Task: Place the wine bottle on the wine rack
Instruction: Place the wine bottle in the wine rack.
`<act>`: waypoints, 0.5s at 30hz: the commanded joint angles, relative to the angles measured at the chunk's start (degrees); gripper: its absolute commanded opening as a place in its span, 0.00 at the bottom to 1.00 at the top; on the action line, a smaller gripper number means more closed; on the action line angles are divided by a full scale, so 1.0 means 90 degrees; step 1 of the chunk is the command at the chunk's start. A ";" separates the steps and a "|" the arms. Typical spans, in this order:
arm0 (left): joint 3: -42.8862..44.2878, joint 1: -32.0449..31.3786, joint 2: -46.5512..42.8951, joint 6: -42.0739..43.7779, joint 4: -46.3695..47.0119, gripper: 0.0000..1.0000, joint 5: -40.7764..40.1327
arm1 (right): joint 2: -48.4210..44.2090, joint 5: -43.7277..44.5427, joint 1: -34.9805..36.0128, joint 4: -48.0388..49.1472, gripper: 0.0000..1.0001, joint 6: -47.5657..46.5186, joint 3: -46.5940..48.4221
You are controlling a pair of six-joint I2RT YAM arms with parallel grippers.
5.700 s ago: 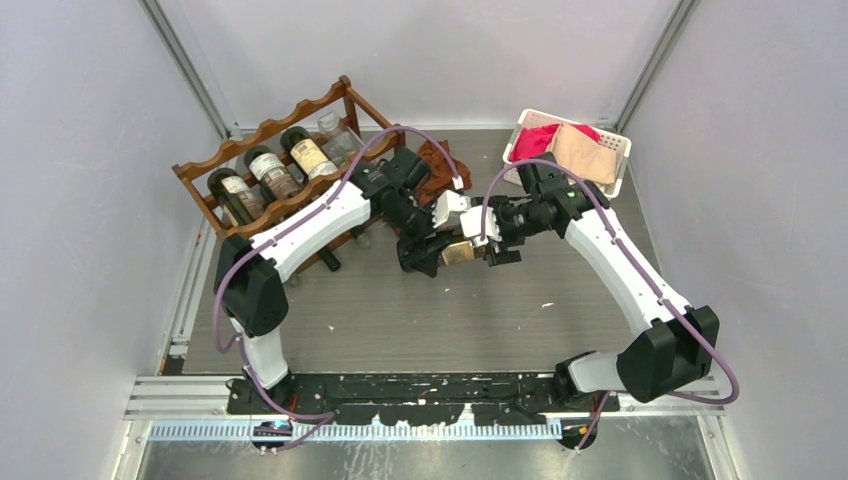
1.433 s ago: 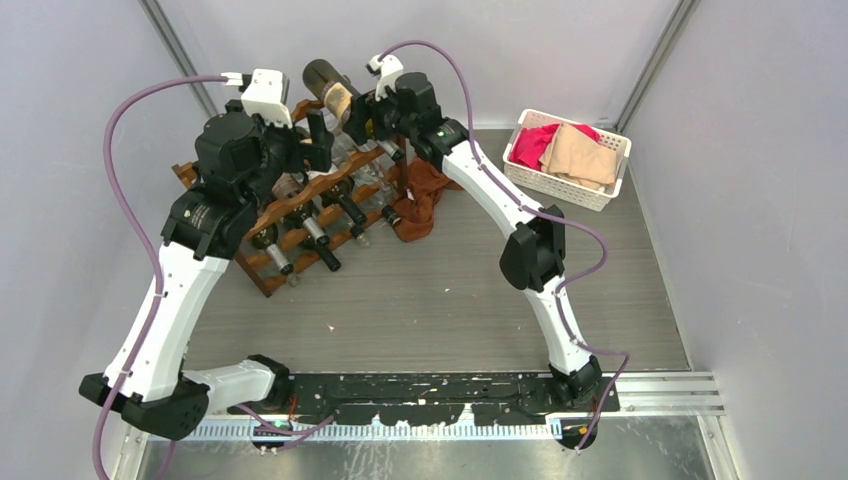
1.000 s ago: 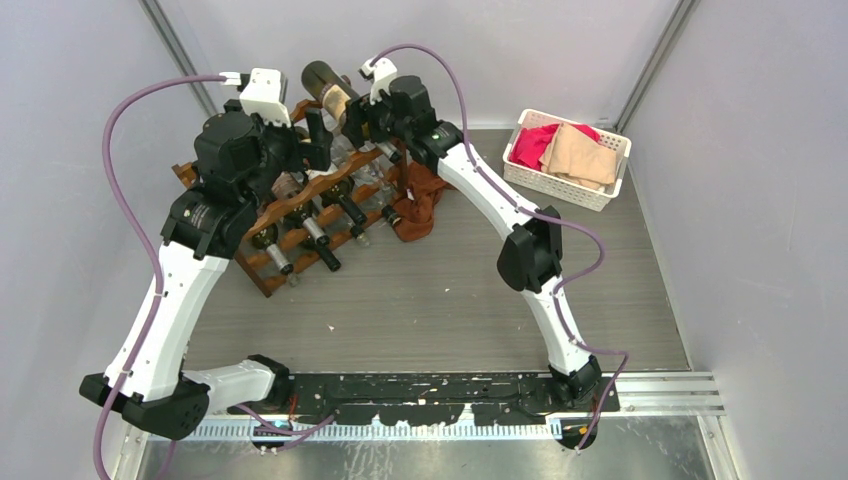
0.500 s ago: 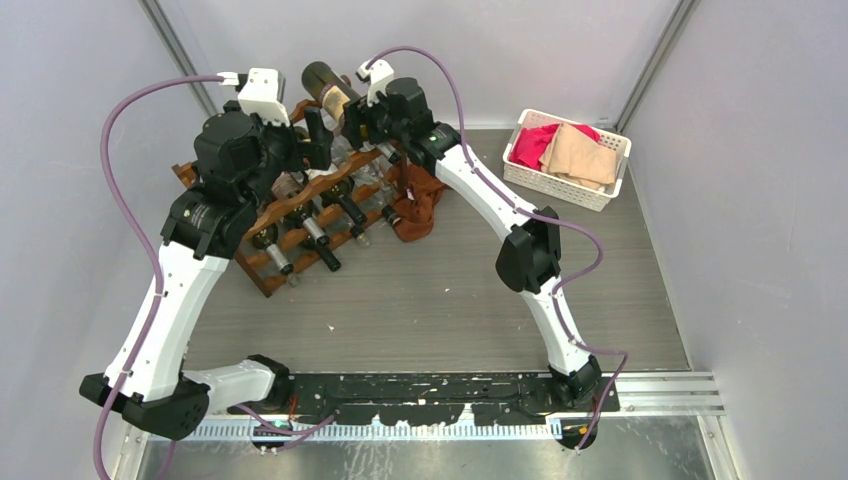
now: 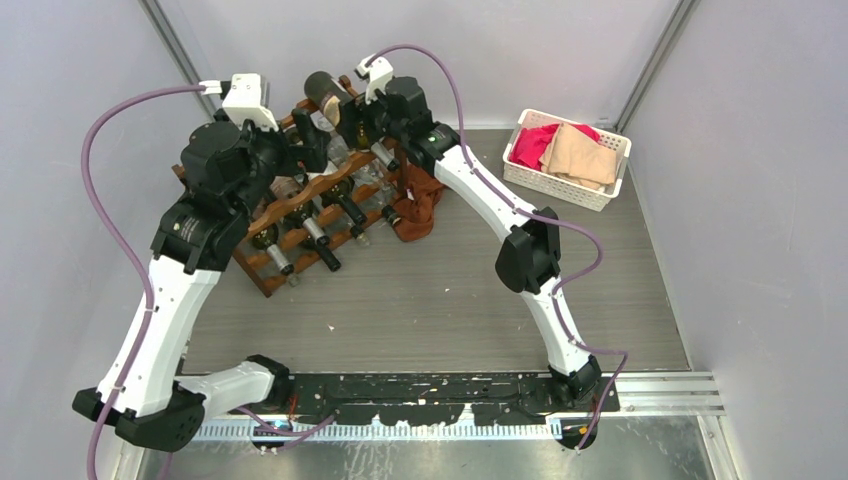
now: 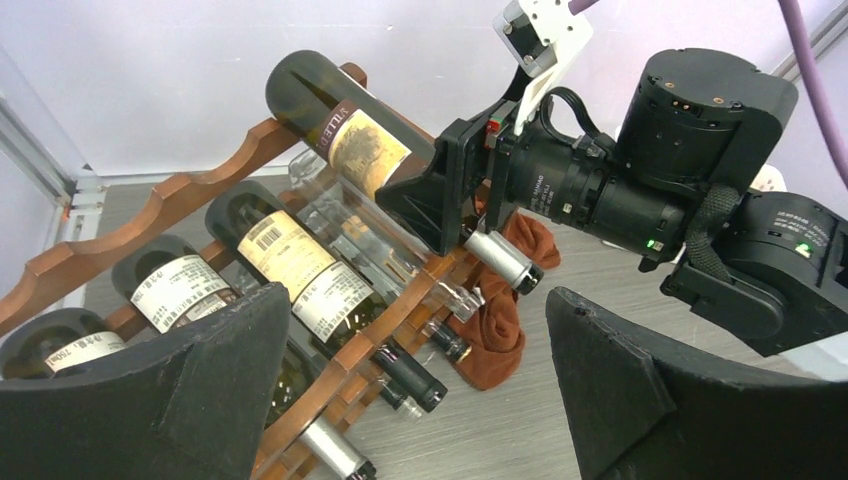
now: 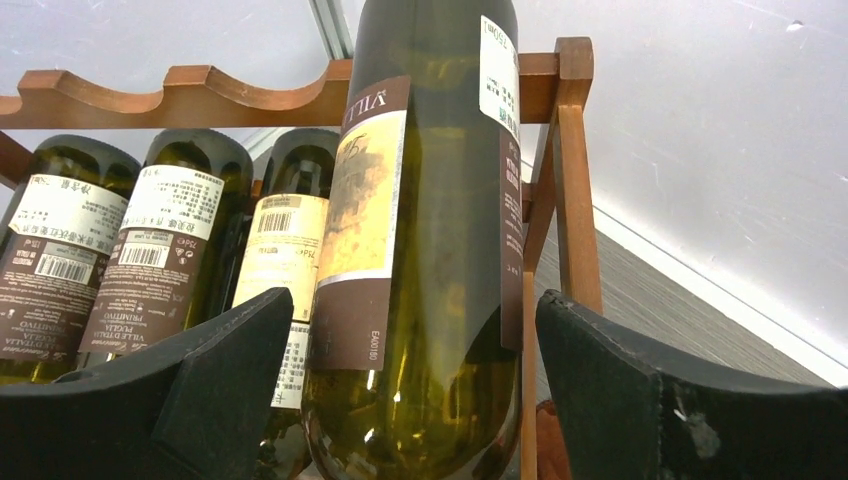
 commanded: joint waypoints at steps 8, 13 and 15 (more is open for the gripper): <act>-0.0192 0.0036 -0.0389 -0.0763 0.0724 0.98 0.0381 | -0.1396 -0.0774 -0.0223 0.0738 1.00 0.0005 -0.0203; -0.0279 0.0036 -0.0419 -0.0946 0.0821 0.99 0.0641 | -0.2413 -0.1688 -0.0720 0.1120 1.00 0.0008 -0.1259; -0.0226 0.0036 -0.0359 -0.0990 0.0711 1.00 0.0772 | -0.2819 -0.2151 -0.1094 0.1170 1.00 0.0220 -0.1712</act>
